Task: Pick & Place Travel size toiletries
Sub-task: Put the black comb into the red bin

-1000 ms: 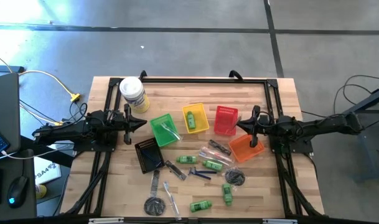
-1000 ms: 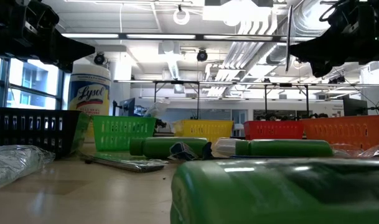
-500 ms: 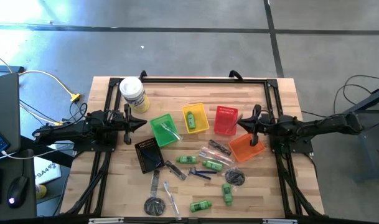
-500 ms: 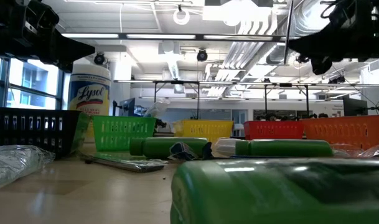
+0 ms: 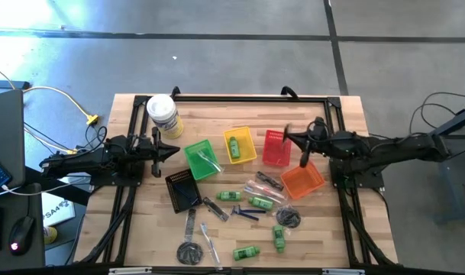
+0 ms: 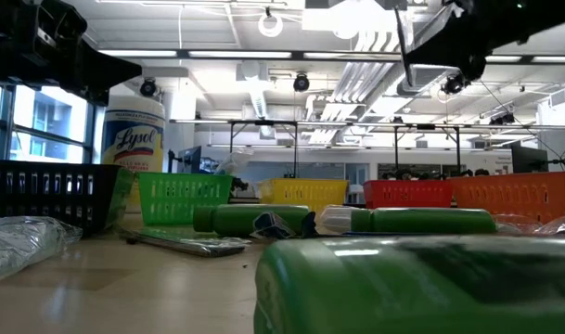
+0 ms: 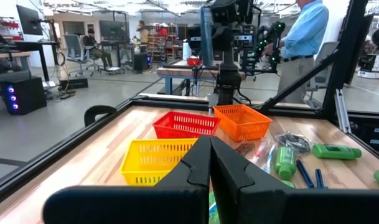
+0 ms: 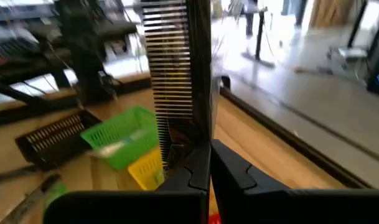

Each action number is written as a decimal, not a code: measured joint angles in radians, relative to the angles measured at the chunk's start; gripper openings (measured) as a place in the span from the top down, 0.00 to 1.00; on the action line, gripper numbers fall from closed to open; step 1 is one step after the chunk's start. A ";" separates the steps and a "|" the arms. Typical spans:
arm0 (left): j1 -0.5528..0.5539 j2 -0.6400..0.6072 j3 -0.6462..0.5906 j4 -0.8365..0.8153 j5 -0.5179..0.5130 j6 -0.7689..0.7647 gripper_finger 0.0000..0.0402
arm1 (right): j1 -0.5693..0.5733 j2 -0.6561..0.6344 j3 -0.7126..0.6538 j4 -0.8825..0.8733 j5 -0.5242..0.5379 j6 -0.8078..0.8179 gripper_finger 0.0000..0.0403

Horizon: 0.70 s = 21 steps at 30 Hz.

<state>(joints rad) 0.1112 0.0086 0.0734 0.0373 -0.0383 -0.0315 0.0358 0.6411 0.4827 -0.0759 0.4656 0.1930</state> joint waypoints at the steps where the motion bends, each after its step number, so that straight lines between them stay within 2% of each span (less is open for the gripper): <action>1: 0.000 0.000 0.000 0.002 0.000 0.000 1.00 | -0.008 0.022 0.024 -0.035 0.000 0.016 0.99; 5: 0.000 0.000 0.000 0.011 0.000 0.000 1.00 | -0.053 0.110 0.116 -0.149 -0.005 0.068 0.99; 9: 0.000 0.000 0.000 0.012 0.000 0.000 1.00 | -0.115 0.187 0.185 -0.236 -0.074 0.129 0.99; 16: 0.000 0.000 0.000 0.012 0.001 0.000 1.00 | -0.232 0.293 0.205 -0.321 -0.244 0.261 0.99; 21: 0.000 0.000 0.000 0.012 0.001 0.000 1.00 | -0.272 0.381 0.205 -0.390 -0.257 0.334 0.99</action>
<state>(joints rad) 0.1110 0.0088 0.0734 0.0498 -0.0376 -0.0315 -0.2360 1.0226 0.6880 -0.4655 0.2089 0.5271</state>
